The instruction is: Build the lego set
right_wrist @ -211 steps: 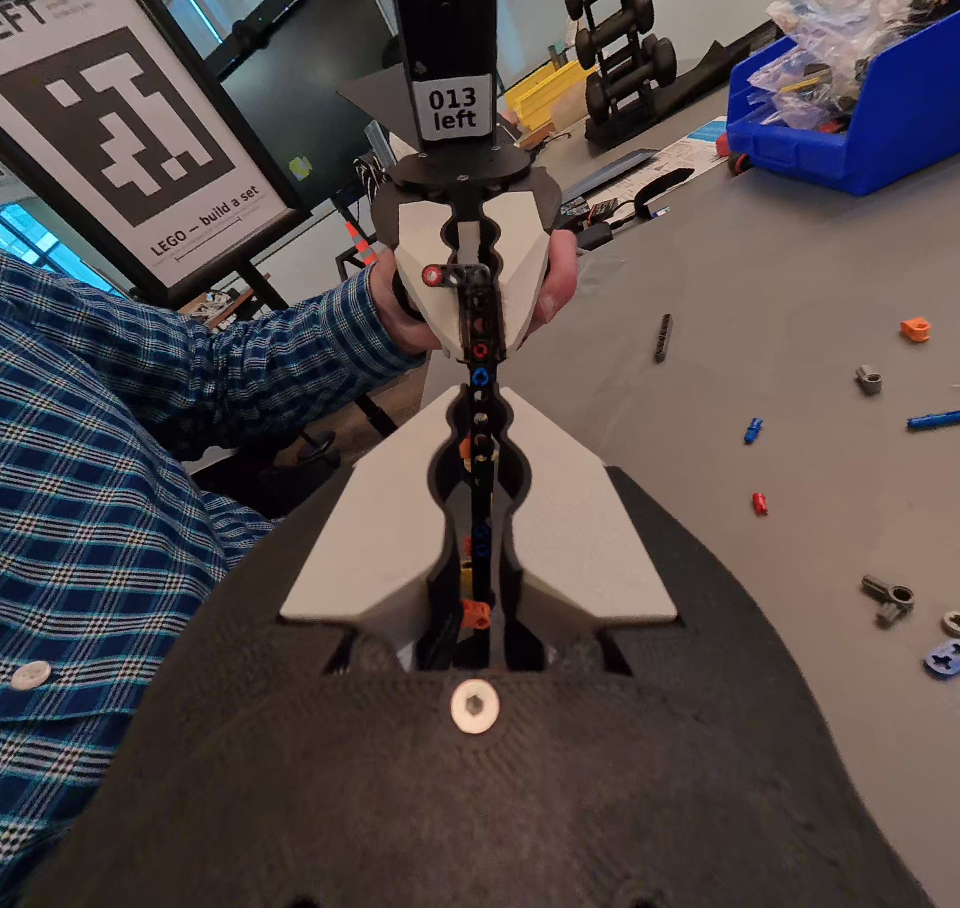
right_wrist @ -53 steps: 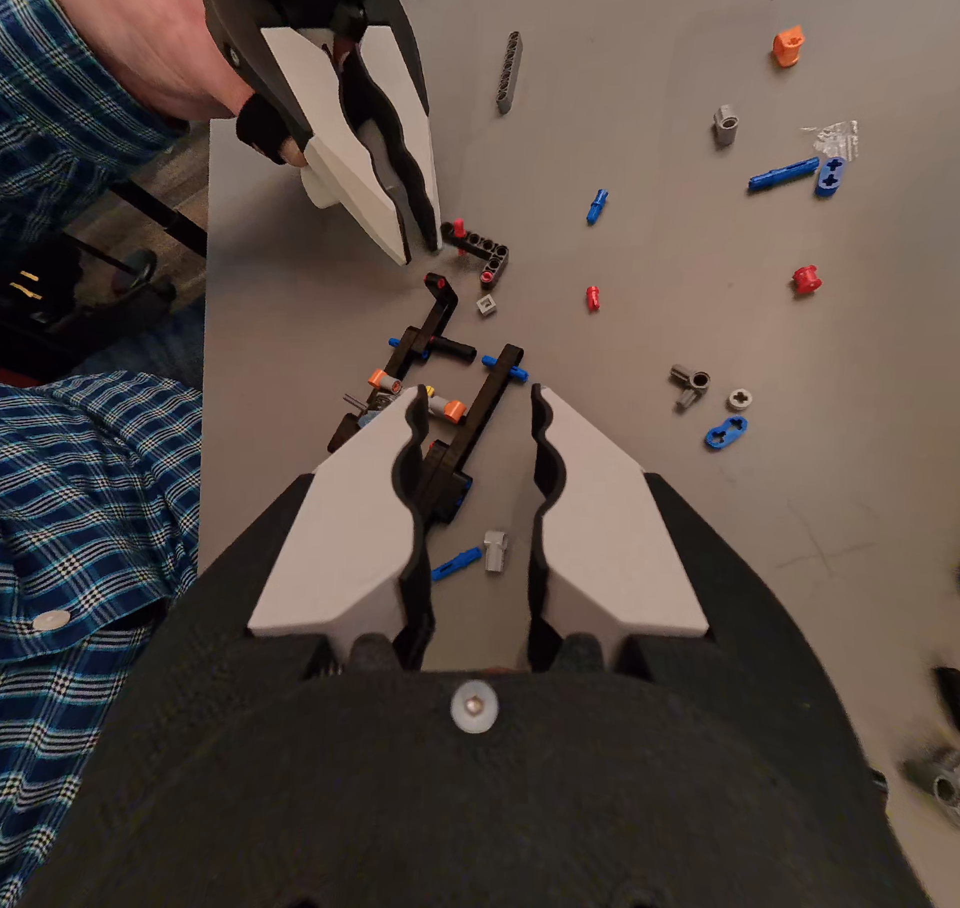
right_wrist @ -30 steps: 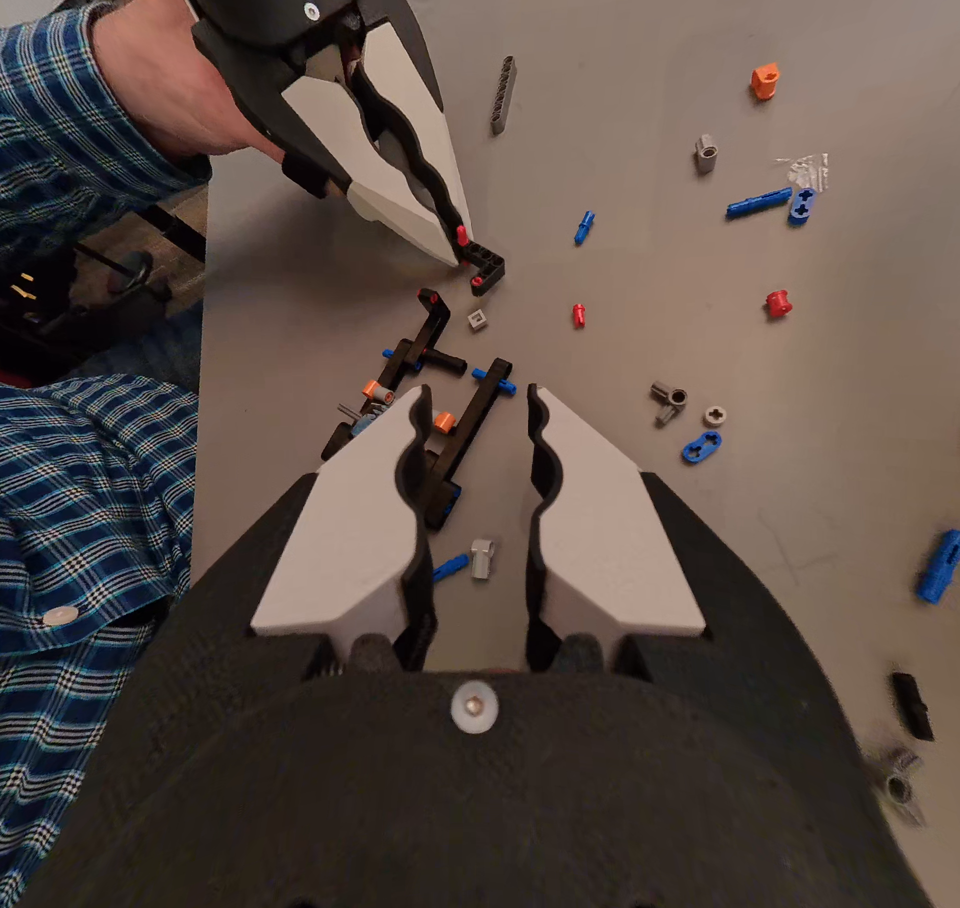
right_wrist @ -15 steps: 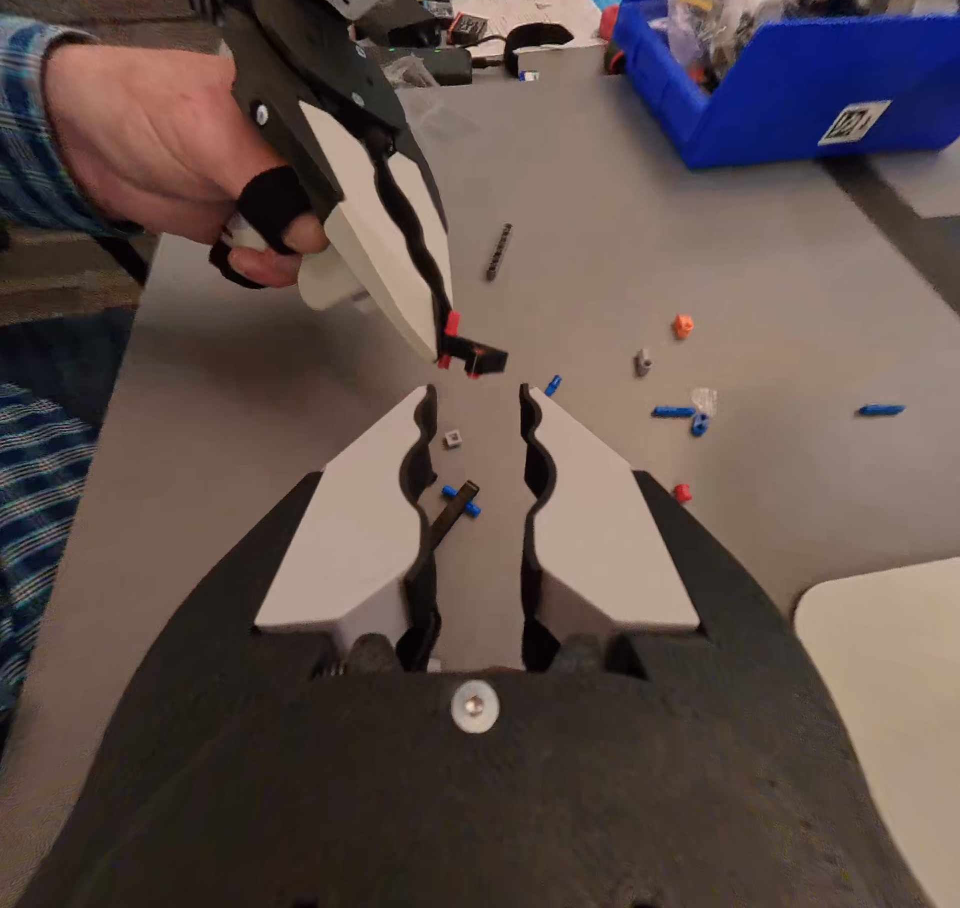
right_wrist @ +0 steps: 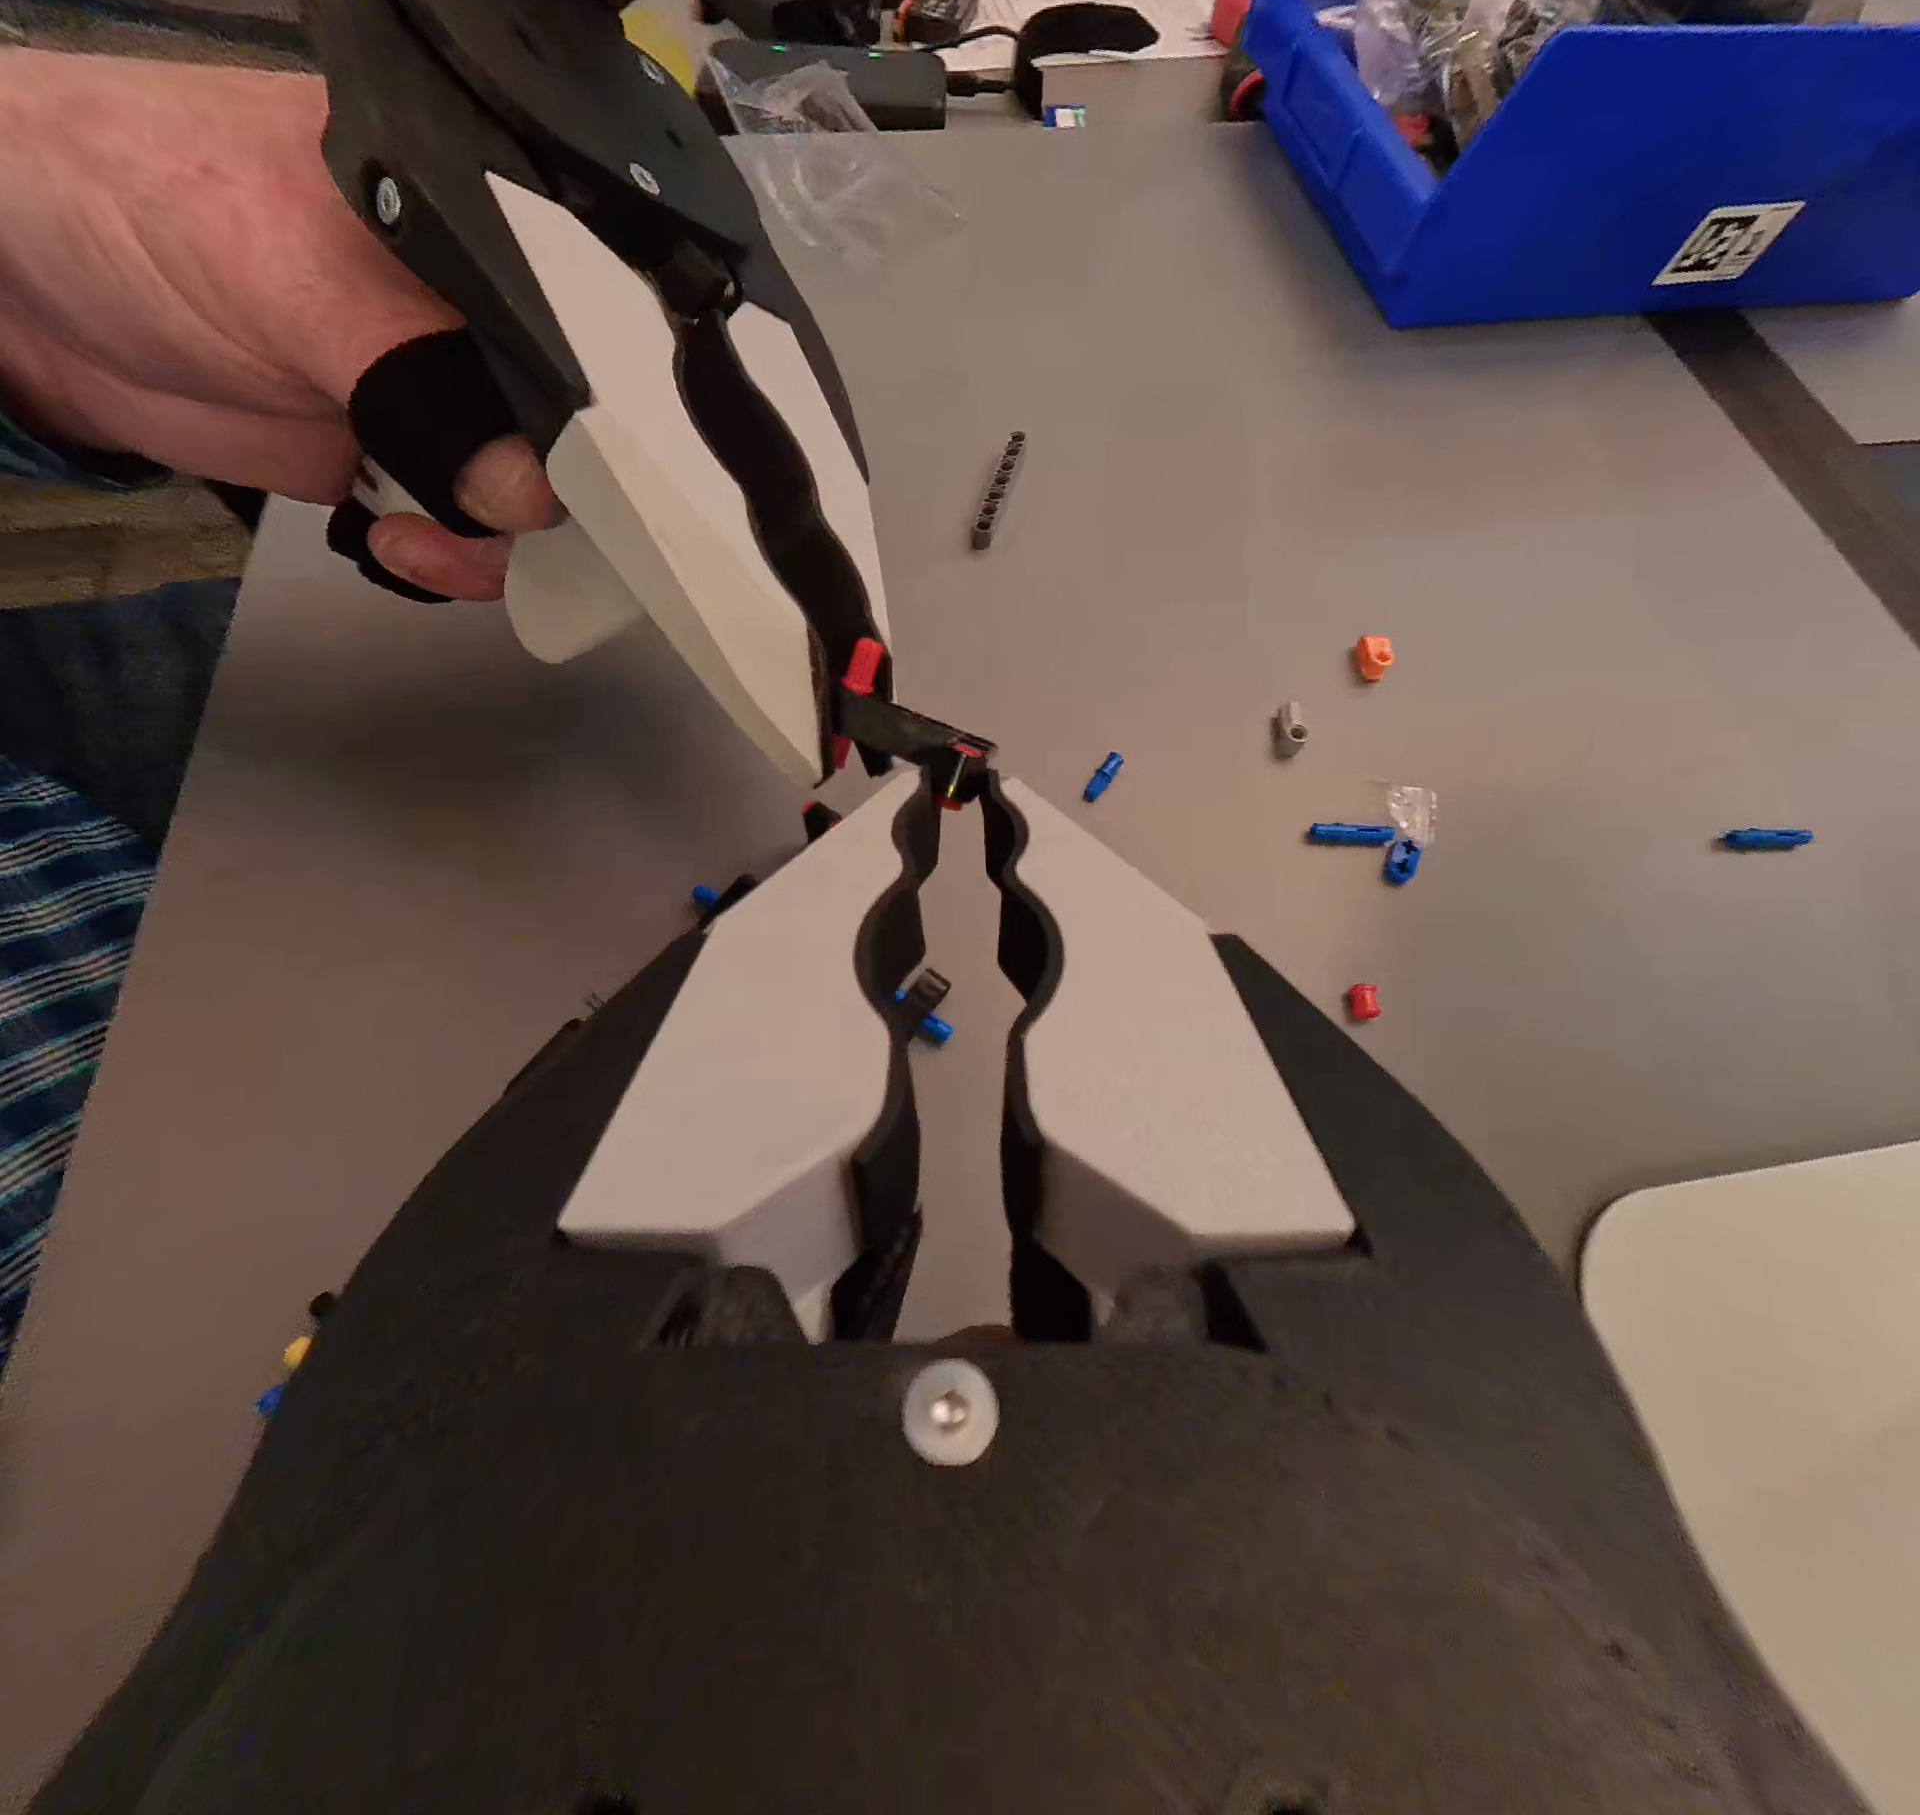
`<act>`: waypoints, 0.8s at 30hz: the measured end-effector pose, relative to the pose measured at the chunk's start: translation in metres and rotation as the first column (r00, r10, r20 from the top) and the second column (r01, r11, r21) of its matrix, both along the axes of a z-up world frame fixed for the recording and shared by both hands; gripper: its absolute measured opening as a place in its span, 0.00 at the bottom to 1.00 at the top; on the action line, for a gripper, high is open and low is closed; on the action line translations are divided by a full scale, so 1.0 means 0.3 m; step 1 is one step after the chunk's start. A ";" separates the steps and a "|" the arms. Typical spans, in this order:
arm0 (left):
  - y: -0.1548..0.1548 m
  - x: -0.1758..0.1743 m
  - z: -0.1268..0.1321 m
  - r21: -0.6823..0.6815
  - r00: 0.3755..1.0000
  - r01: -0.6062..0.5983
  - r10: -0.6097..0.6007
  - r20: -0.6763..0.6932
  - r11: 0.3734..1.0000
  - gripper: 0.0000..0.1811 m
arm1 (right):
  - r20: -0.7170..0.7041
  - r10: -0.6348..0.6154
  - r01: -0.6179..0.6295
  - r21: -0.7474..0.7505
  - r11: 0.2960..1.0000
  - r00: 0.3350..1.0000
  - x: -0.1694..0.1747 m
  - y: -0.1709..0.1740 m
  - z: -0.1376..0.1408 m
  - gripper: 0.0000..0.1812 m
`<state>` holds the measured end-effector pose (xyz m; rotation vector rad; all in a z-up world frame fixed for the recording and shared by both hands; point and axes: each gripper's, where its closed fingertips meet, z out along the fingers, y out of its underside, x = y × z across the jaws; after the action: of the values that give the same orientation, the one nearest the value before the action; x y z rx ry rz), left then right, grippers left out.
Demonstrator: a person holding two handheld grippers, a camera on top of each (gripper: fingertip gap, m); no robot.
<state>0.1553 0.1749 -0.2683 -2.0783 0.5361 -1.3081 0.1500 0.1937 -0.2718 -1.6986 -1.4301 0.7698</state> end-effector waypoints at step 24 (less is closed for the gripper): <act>-0.006 -0.118 -0.249 0.114 0.820 0.177 -0.082 -0.566 0.978 0.04 | 0.243 0.157 -0.125 -0.143 0.982 0.957 0.109 0.046 -0.201 0.02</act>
<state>0.1200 0.1732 -0.3430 -2.3059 1.0185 -0.6632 0.1828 0.2074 -0.3321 -1.8595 -1.7257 0.7538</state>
